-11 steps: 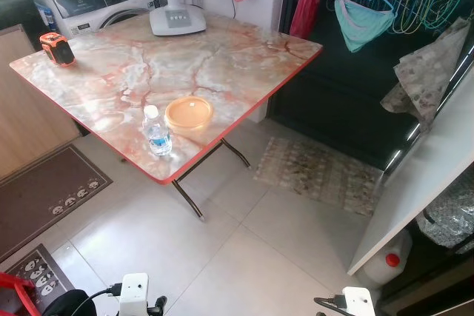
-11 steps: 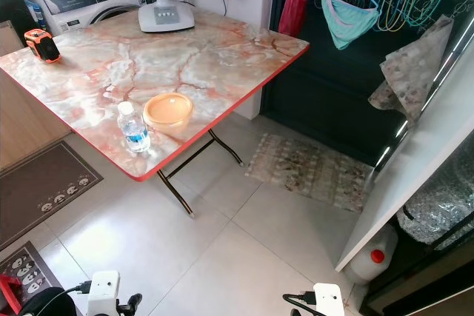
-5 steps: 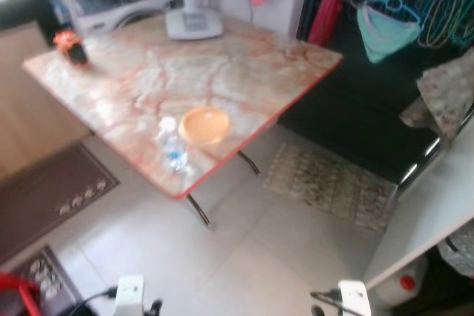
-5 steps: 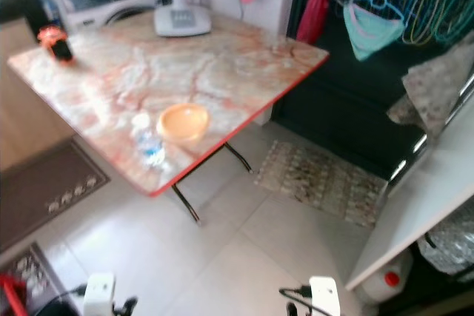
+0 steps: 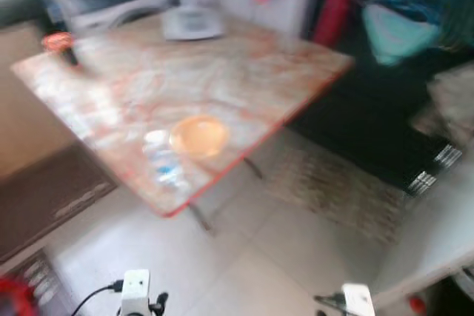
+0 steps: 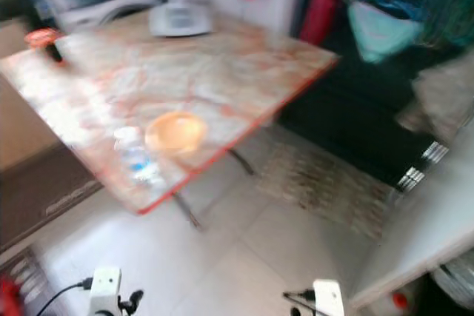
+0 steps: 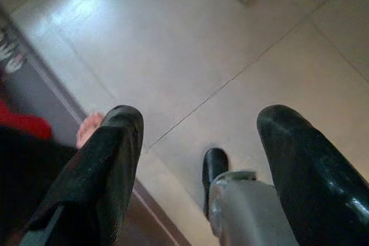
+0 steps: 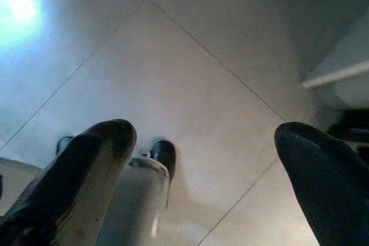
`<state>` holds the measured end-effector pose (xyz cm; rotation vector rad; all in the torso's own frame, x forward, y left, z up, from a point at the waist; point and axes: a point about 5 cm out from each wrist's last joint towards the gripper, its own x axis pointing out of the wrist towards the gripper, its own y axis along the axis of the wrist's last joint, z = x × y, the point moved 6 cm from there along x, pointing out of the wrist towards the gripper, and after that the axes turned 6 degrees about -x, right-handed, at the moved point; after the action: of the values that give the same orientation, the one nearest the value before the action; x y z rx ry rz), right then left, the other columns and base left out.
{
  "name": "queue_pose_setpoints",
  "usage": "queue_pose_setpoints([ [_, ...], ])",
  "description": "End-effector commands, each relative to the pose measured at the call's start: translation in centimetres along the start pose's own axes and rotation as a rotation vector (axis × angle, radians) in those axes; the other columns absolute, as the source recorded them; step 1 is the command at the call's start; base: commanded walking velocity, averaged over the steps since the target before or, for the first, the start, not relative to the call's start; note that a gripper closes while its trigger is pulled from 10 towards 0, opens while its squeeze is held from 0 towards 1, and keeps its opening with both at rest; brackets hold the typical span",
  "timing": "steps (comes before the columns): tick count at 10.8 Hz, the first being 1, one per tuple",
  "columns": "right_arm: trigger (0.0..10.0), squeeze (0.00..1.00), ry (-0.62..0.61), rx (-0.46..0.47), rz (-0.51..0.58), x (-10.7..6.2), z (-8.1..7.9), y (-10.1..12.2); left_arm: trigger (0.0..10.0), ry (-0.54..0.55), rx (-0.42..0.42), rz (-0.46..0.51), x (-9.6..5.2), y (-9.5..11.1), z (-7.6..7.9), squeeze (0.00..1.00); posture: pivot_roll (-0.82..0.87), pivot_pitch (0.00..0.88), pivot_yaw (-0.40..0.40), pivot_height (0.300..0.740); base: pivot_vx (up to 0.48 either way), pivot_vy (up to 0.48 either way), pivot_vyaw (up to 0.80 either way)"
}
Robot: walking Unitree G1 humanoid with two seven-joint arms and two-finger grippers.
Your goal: Restocking fridge
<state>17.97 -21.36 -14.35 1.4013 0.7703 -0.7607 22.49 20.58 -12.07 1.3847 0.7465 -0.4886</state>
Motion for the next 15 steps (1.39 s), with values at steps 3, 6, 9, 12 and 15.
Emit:
queue_pose_setpoints([
  [3,10.0,0.00,0.046,0.032,0.075,1.35,-1.57,6.82,10.0,0.109,-0.105,-0.104,-0.16,-1.22,-3.09,0.00,0.00,0.000,-0.047,0.740,0.000,0.000,0.72],
  [6,10.0,0.00,0.043,0.070,0.071,1.37,-1.68,6.71,10.0,0.108,-0.101,-0.102,-0.15,-1.12,-3.17,0.00,0.01,0.000,-0.044,0.740,0.000,0.000,0.27],
  [9,10.0,0.00,0.041,0.074,0.069,1.38,-1.68,6.67,10.0,0.108,-0.106,-0.102,-0.14,-1.13,-3.17,0.00,0.01,0.000,-0.044,0.740,0.000,0.000,0.00],
  [12,10.0,0.00,0.041,0.074,0.068,1.38,-1.68,6.67,10.0,0.108,-0.106,-0.102,-0.14,-1.13,-3.16,0.00,0.01,0.000,-0.044,0.740,0.000,0.000,0.00],
  [15,10.0,0.00,0.021,0.093,0.081,1.35,-1.38,6.74,10.0,0.084,-0.122,-0.062,-0.11,-0.66,-2.78,0.00,0.00,0.000,-0.038,0.740,0.000,0.000,0.00],
])
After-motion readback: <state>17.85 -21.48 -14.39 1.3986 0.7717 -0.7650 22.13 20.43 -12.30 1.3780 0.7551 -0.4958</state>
